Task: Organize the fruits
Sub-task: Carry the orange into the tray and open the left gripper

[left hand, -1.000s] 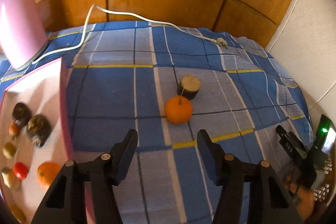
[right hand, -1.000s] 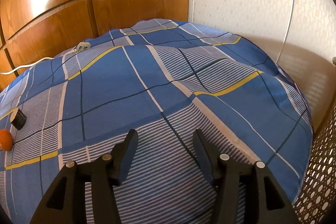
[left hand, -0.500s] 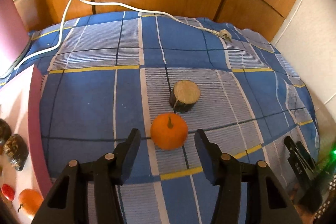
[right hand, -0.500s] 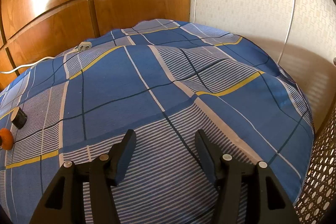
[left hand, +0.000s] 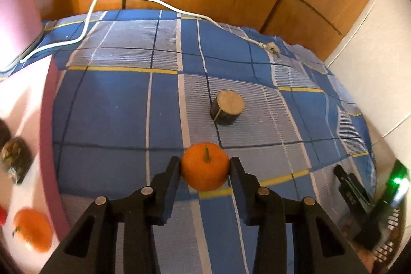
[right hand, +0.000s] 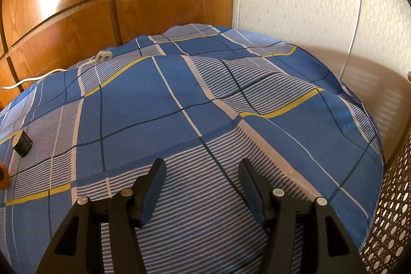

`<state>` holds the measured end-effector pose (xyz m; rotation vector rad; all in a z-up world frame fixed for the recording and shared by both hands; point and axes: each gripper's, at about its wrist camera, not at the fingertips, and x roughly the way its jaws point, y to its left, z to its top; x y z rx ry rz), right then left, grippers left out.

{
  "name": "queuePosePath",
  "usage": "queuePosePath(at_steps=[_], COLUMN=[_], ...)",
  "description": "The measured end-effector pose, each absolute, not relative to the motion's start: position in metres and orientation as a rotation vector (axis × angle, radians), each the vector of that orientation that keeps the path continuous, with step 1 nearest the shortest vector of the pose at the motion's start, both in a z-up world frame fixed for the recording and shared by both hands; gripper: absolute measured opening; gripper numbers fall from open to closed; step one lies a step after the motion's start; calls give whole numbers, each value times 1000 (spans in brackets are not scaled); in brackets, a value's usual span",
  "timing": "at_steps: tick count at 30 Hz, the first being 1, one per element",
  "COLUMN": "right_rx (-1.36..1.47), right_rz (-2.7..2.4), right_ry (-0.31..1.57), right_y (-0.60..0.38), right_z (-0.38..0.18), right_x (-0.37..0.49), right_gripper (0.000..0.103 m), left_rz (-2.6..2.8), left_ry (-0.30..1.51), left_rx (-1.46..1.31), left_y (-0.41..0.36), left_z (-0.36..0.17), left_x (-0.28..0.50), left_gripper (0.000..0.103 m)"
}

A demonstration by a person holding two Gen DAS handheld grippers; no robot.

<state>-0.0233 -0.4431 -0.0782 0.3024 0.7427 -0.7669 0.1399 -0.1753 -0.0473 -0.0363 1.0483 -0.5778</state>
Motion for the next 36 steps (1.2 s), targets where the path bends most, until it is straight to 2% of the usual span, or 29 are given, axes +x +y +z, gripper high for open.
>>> queuePosePath(at_steps=[8,14,21,29,30,32,36], right_rx=[297,290,279,266,267,265,265], right_rz=[-768,-770,-775,-780,-780,-781,-780], right_ry=[744,746,750,755,755,756,756], right_y=[-444,-443,-442,-441,-441,-441,-441], right_z=[-79,-78,-78,-78,-78,-78,-78], right_x=[-23,-23,-22,-22,-22,-21,-21], right_gripper=[60,60,60,60,60,60,60], left_rz=[-536,-395,-212,-130,-127,-98,-65], left_ry=[1007,949,938,941,946,948,934], left_rx=[-121,-255,-382,-400,-394,-383,-359], left_y=[-124,-46,35,63,63,65,63], left_z=[-26,-11,-19,-34,-36,-38,-37], left_x=[115,116,132,146,149,151,148], left_gripper=[39,39,39,39,40,51,52])
